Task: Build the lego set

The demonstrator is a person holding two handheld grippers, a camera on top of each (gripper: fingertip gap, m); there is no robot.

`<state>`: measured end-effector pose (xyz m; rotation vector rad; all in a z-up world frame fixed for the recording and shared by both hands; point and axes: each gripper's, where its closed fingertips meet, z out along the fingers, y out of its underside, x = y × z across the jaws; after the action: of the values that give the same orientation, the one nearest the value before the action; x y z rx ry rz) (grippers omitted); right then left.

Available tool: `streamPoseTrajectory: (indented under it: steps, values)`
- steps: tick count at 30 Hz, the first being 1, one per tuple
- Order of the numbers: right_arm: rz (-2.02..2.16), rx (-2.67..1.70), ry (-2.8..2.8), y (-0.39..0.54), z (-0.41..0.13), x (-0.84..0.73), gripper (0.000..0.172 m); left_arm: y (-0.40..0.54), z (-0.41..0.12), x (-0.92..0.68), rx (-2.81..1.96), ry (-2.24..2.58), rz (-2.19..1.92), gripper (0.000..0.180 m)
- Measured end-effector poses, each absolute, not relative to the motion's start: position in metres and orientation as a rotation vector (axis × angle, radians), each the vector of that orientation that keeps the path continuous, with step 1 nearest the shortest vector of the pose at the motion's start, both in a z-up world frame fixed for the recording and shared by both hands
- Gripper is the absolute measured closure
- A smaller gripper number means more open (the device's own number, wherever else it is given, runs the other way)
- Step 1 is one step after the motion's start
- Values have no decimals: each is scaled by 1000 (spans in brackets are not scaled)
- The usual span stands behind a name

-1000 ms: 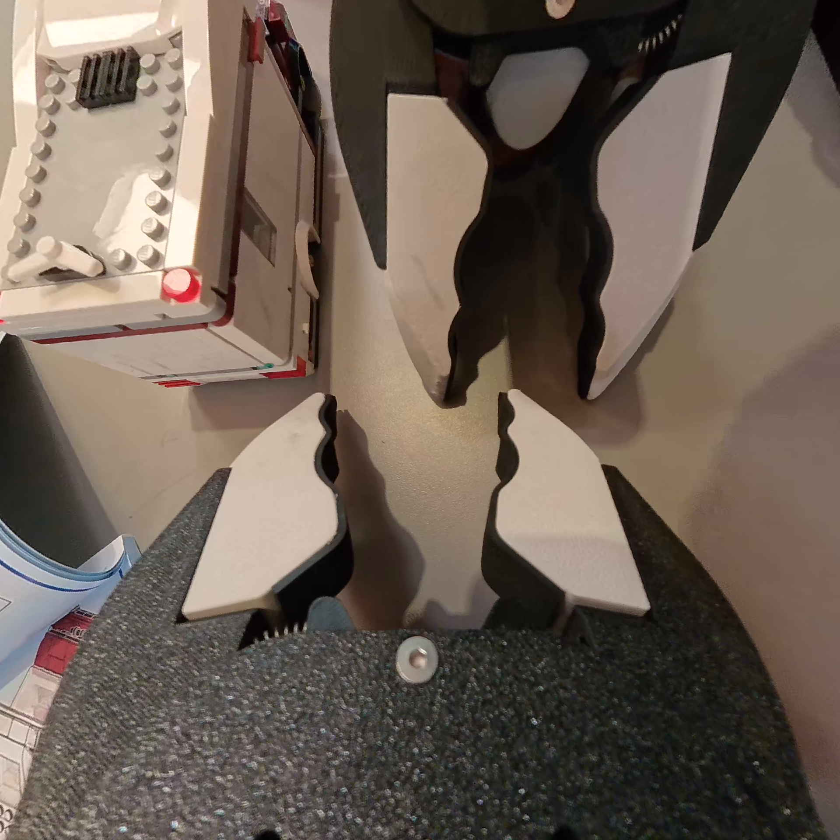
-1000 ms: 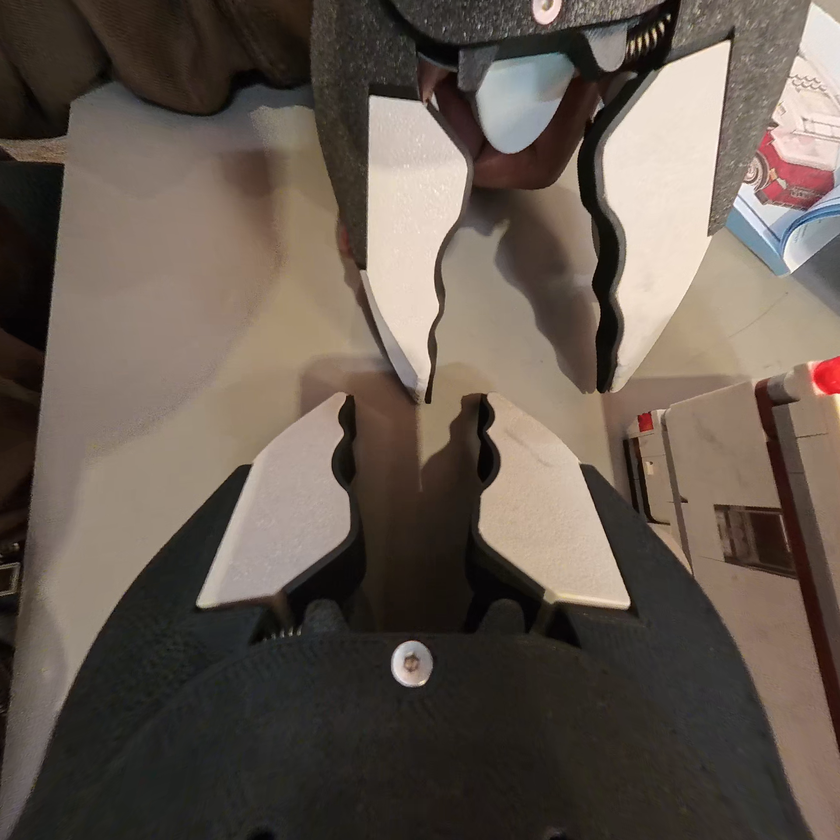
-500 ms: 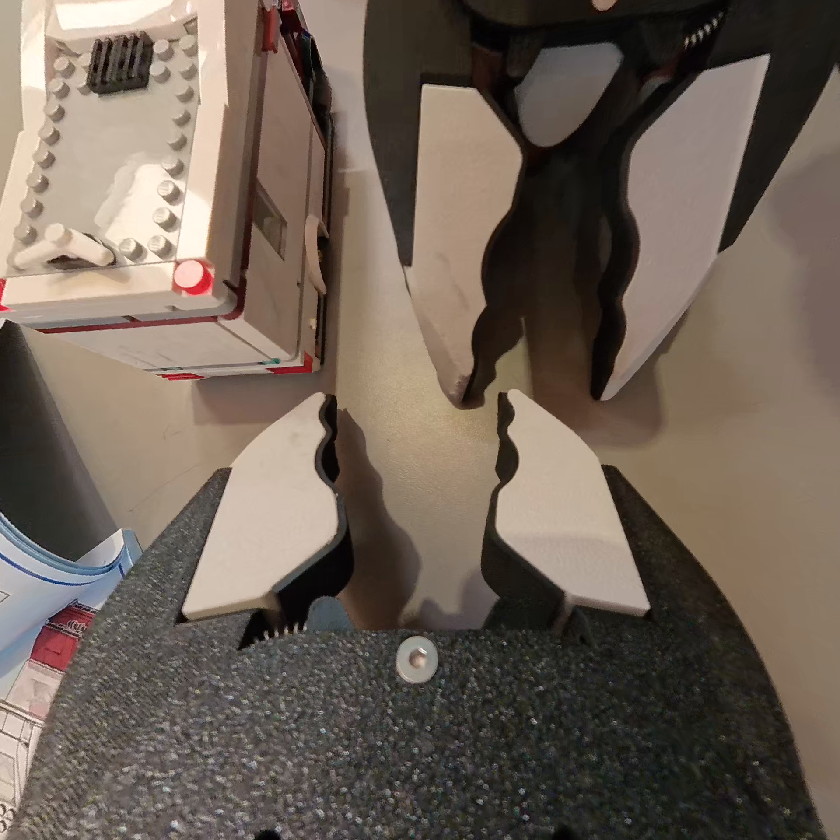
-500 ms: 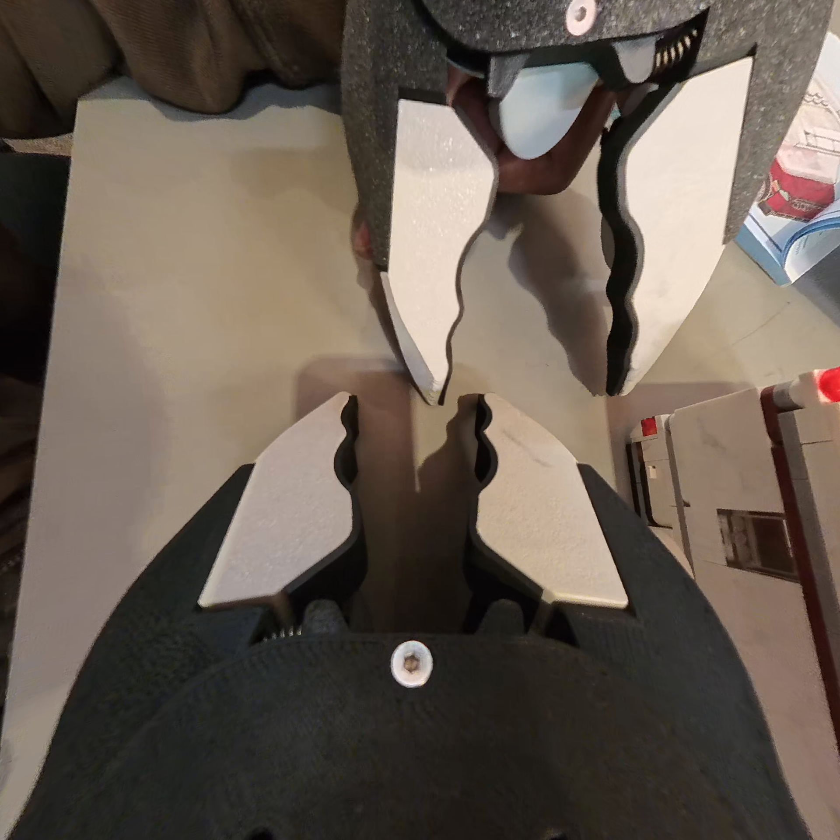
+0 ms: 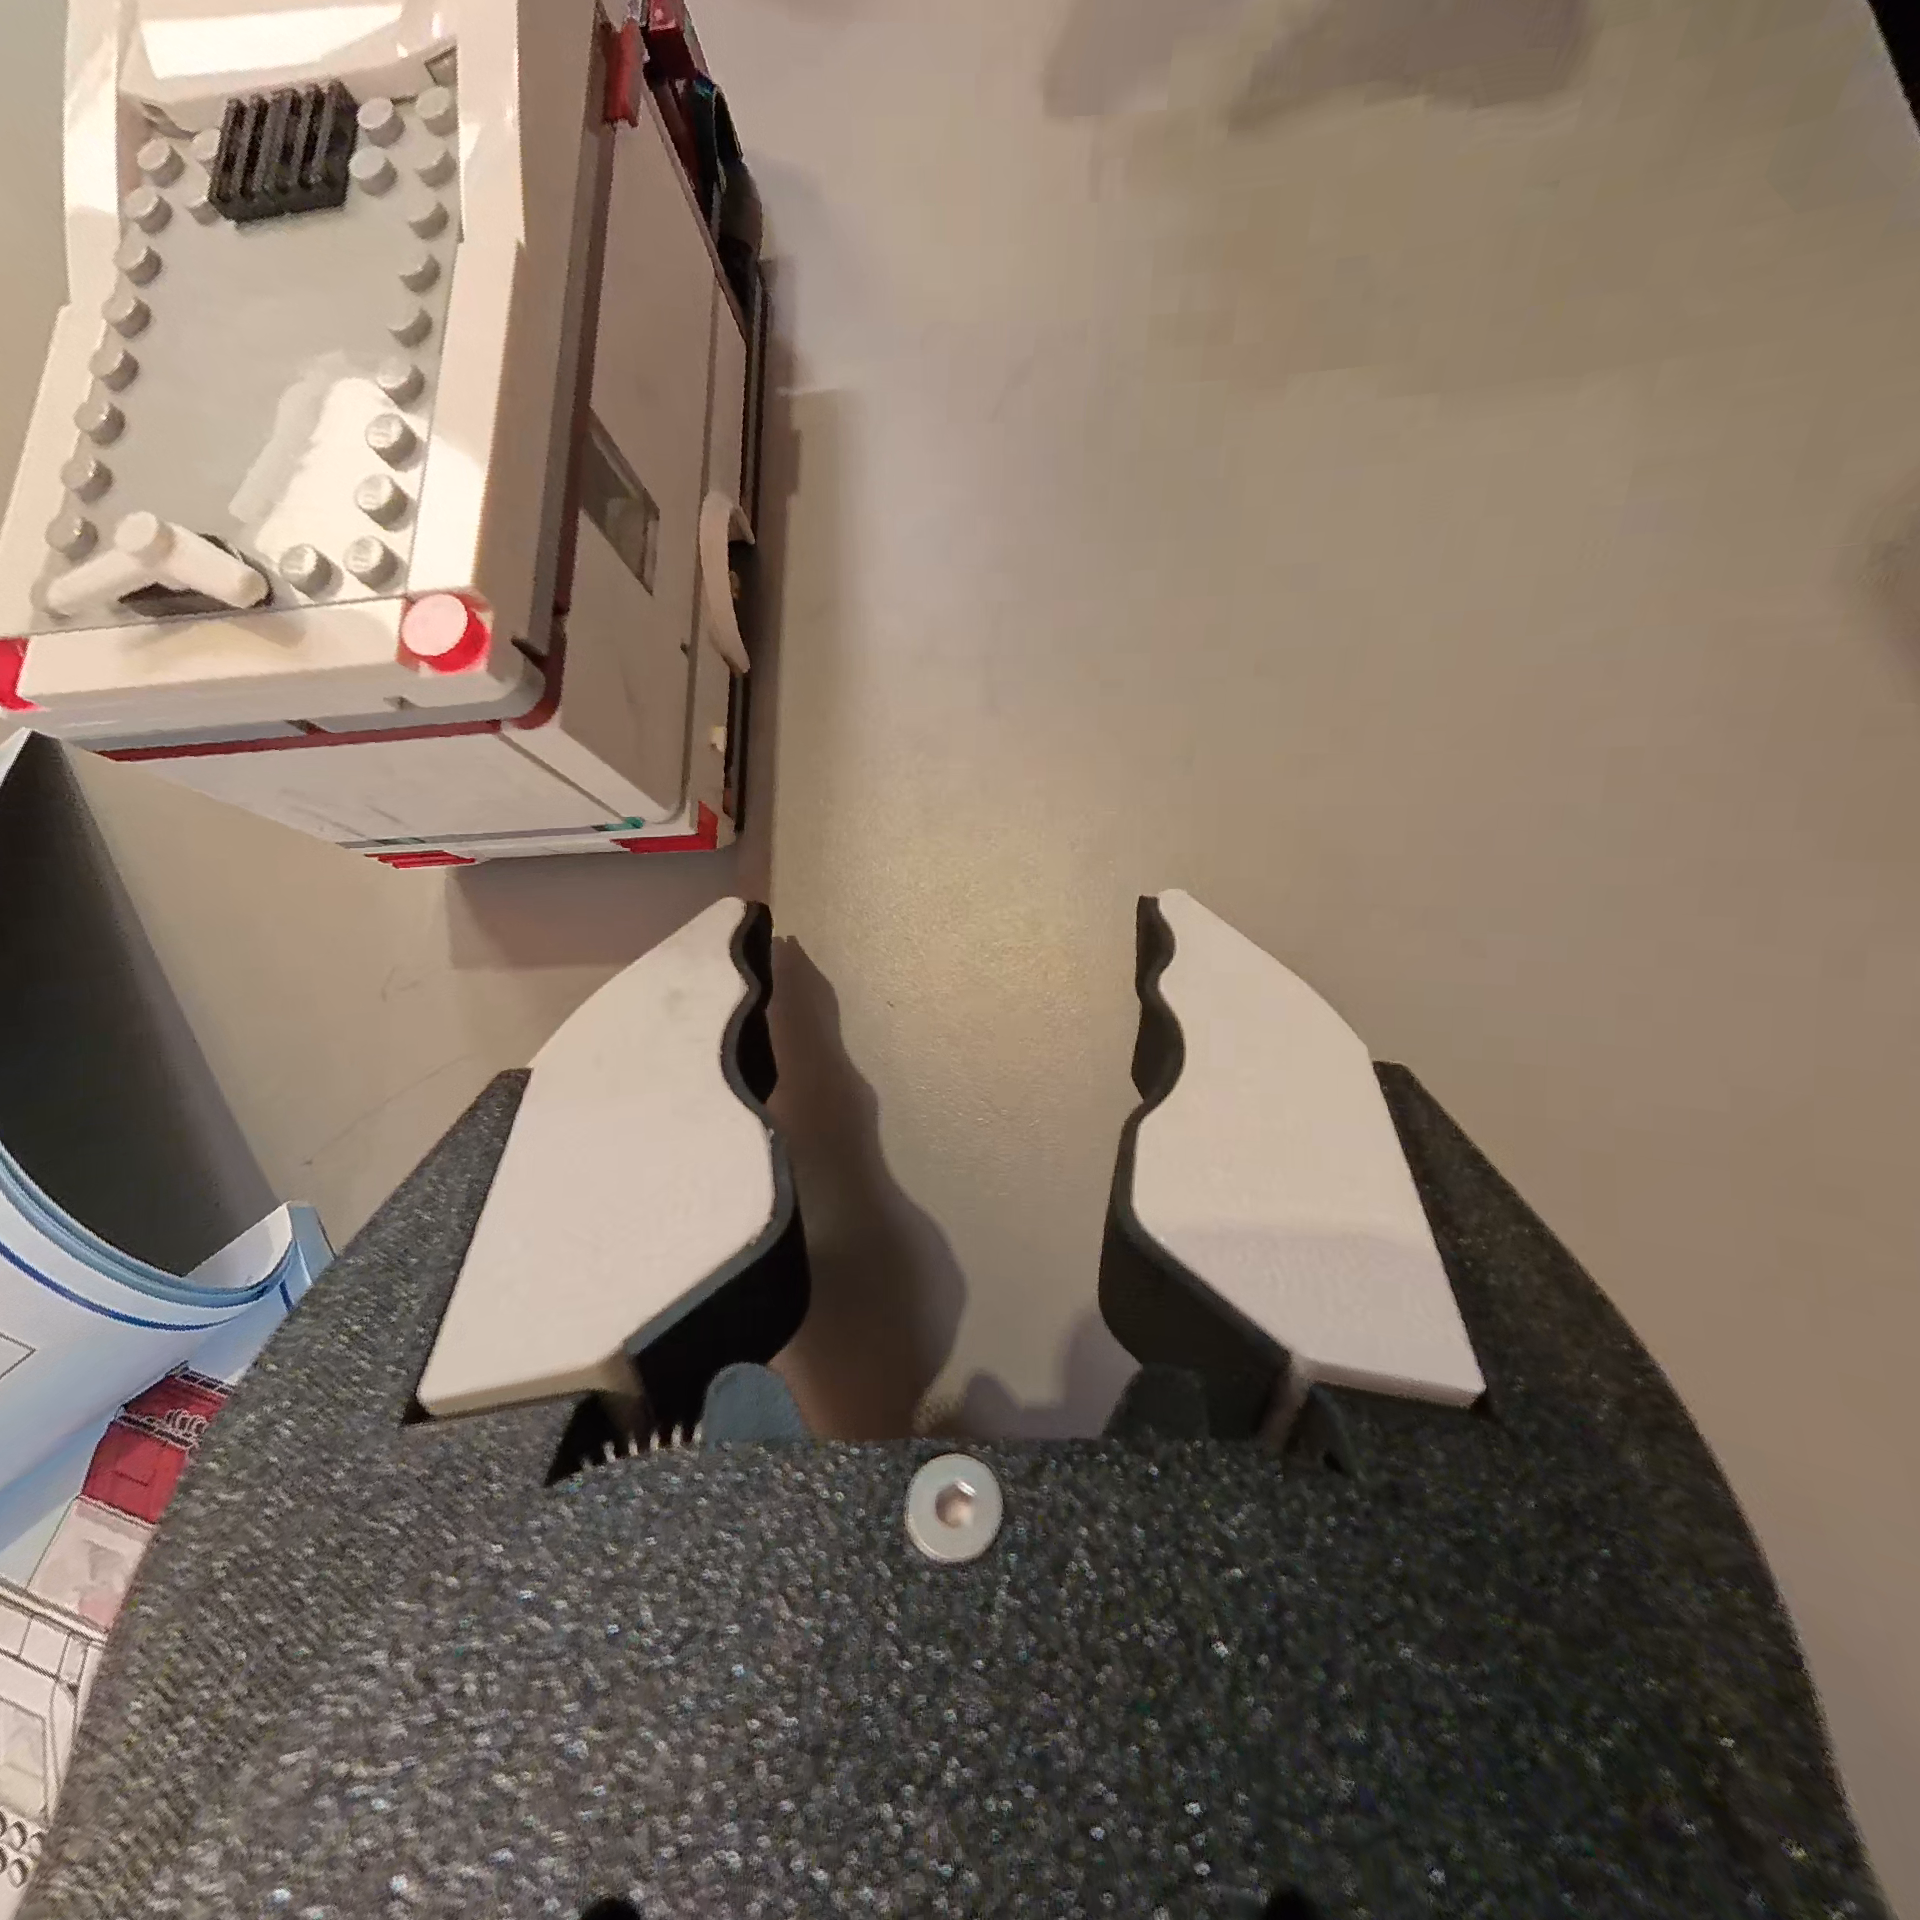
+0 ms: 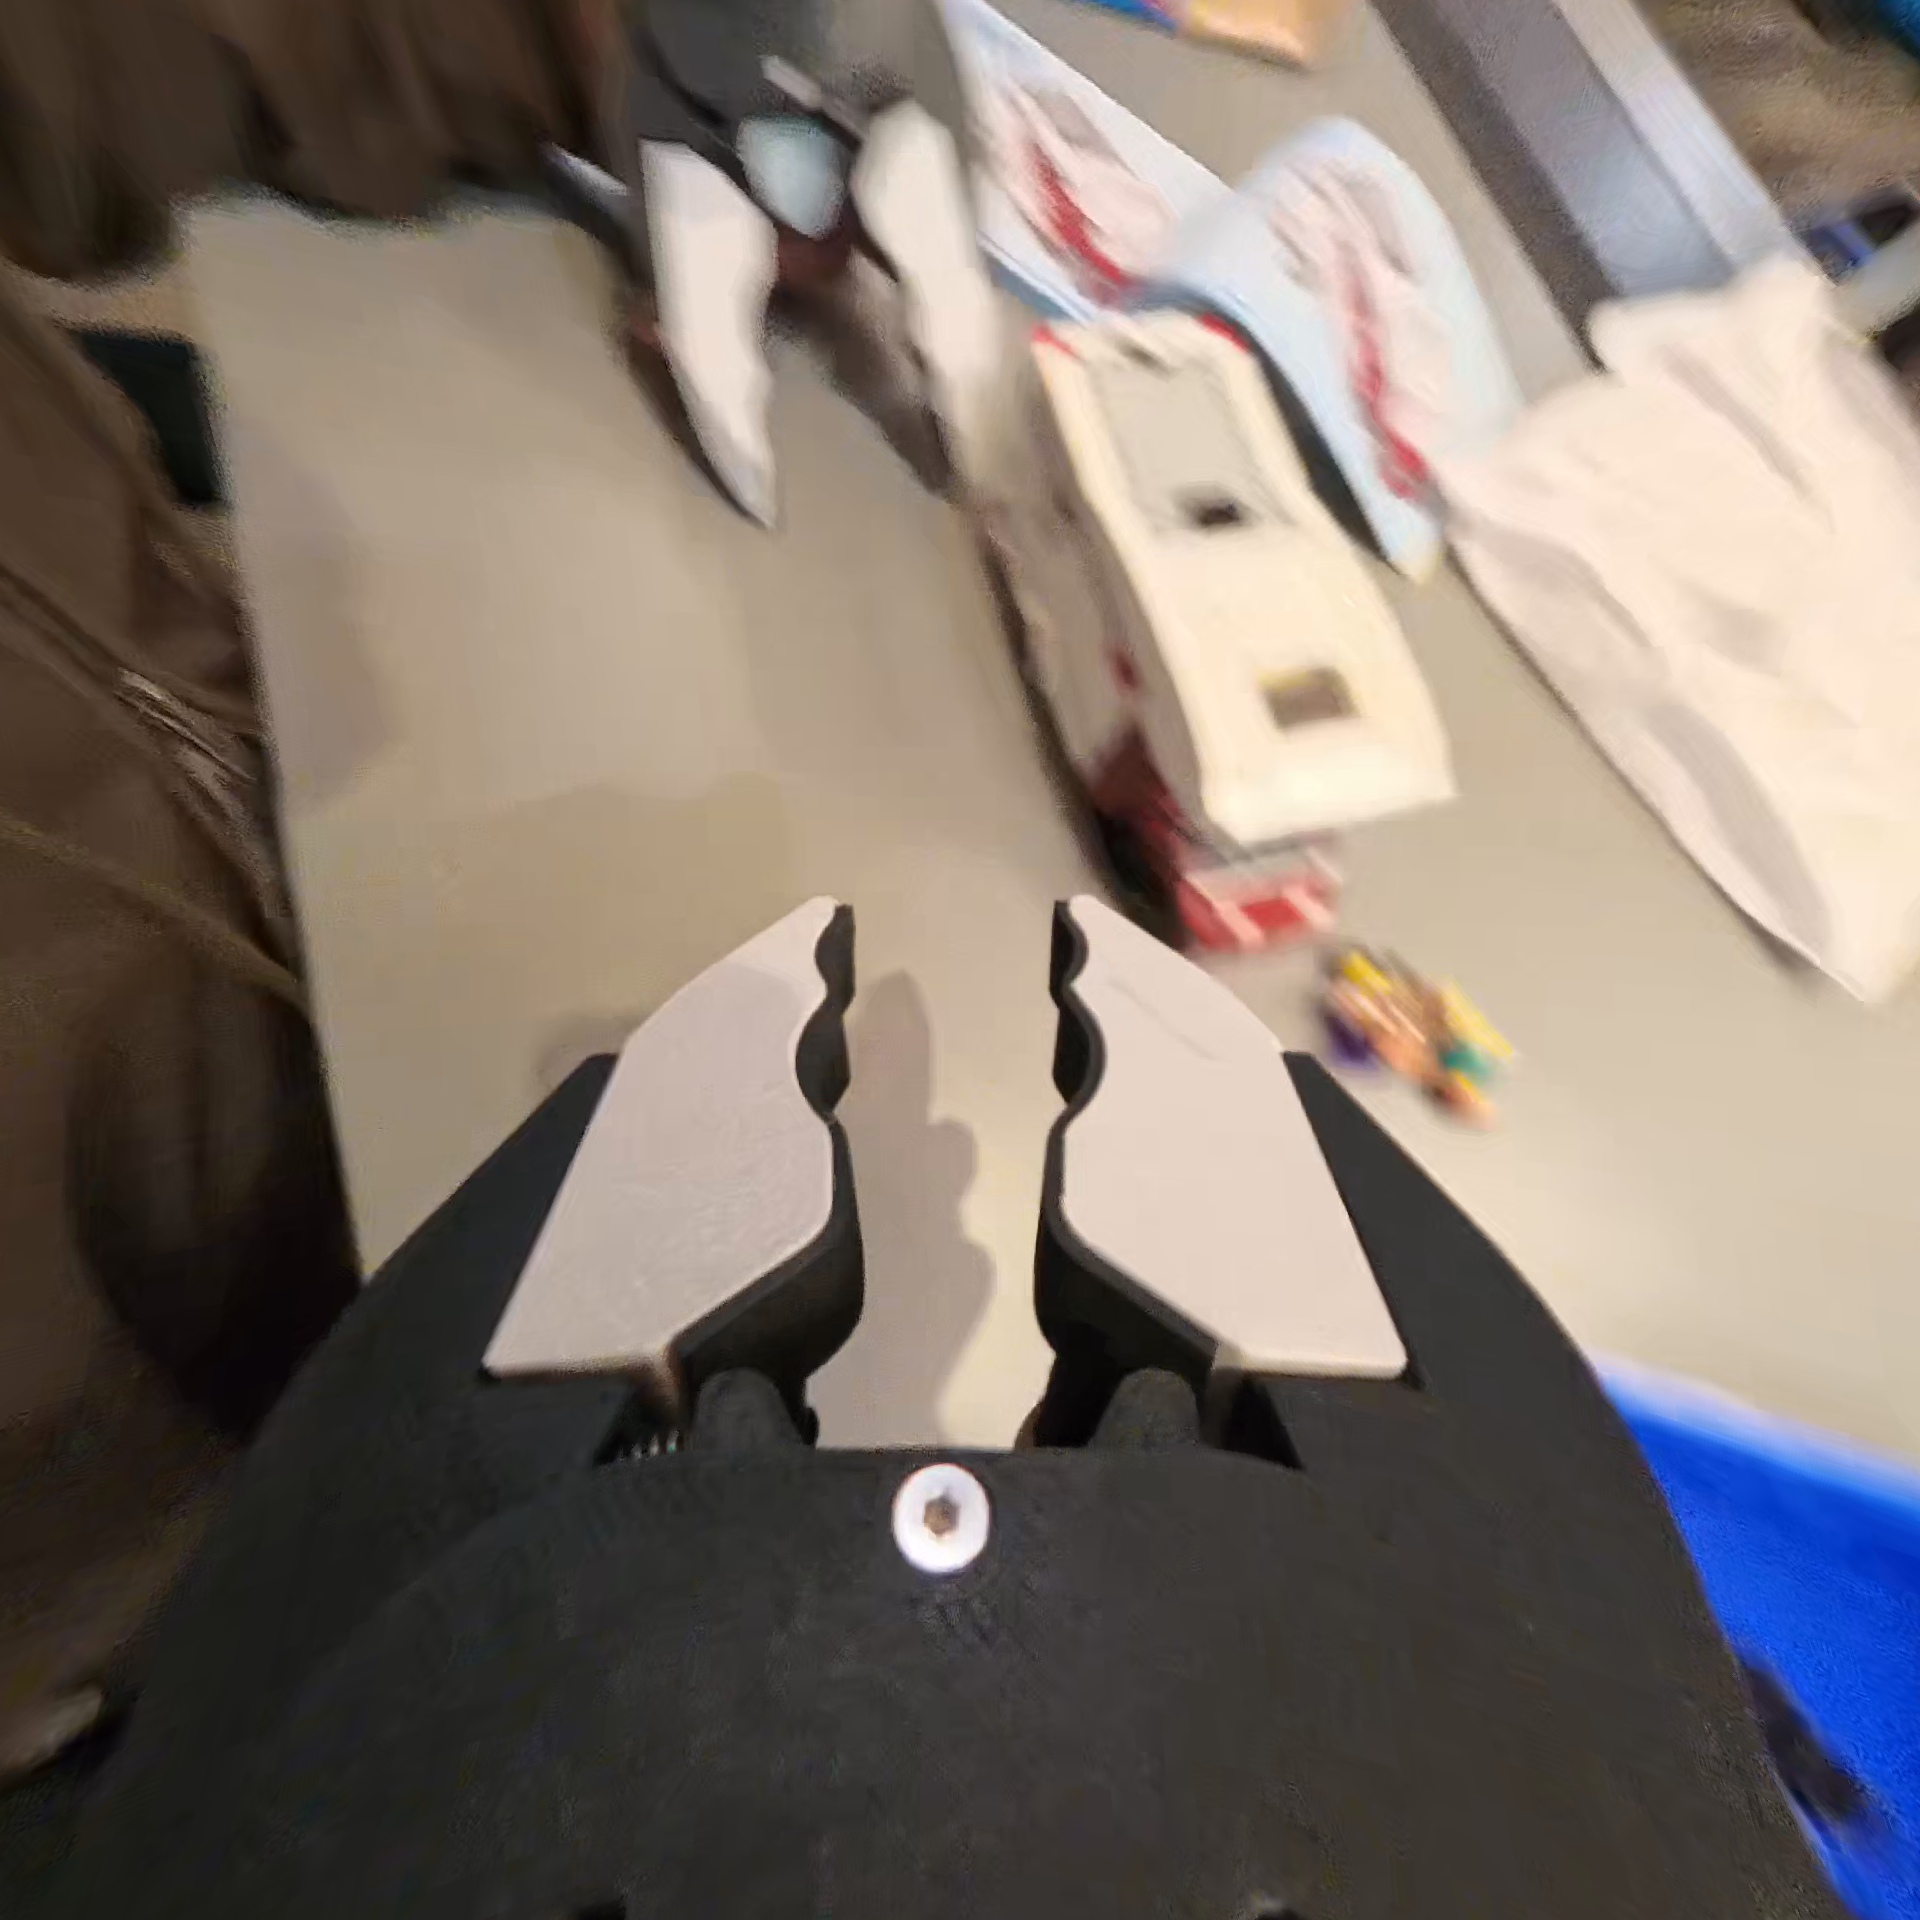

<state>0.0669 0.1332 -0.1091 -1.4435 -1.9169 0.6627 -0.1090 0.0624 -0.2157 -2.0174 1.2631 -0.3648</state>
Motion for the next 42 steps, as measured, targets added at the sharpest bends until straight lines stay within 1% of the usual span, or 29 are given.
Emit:
streamPoseTrajectory:
  steps: [3,5,7,11,14,19,20,21,22,26,29,32,36,39,42]
  values:
    - [276,-1650,-1861,236,-102,131,136,63,-216,-109,-2020,1262,-366,112]
    - [76,-1821,-1836,304,-115,172,135,63,-216,-109,-2020,1260,-364,112]
    - [-13,-1951,-1865,352,-136,199,134,63,-216,-109,-2021,1257,-362,112]
    - [-66,-2089,-2038,392,-178,221,134,64,-216,-109,-2026,1249,-359,112]
    - [-96,-2159,-2081,404,-197,225,134,64,-216,-109,-2026,1250,-360,112]
    - [-128,-2233,-2098,406,-213,228,138,63,-216,-109,-2025,1253,-363,113]
    - [-117,-2238,-2103,405,-216,228,142,63,-216,-109,-2026,1253,-364,113]
    - [-82,-2242,-2103,402,-217,226,150,63,-216,-109,-2025,1254,-364,113]
    - [-56,-2241,-2094,401,-217,224,154,63,-216,-109,-2025,1255,-364,113]
    - [-37,-2196,-2127,391,-210,224,154,63,-216,-109,-2023,1255,-361,114]
    - [-37,-2126,-2112,375,-188,216,154,63,-215,-108,-2014,1260,-356,115]
    - [-13,-1961,-2118,338,-152,193,154,61,-214,-106,-1984,1282,-349,115]
    - [91,-1710,-2155,256,-113,151,154,56,-207,-94,-1915,1321,-359,117]
    - [193,-1592,-2205,193,-115,125,154,50,-197,-78,-1833,1367,-349,119]
    - [261,-1558,-2231,149,-137,104,154,46,-190,-63,-1763,1394,-336,120]
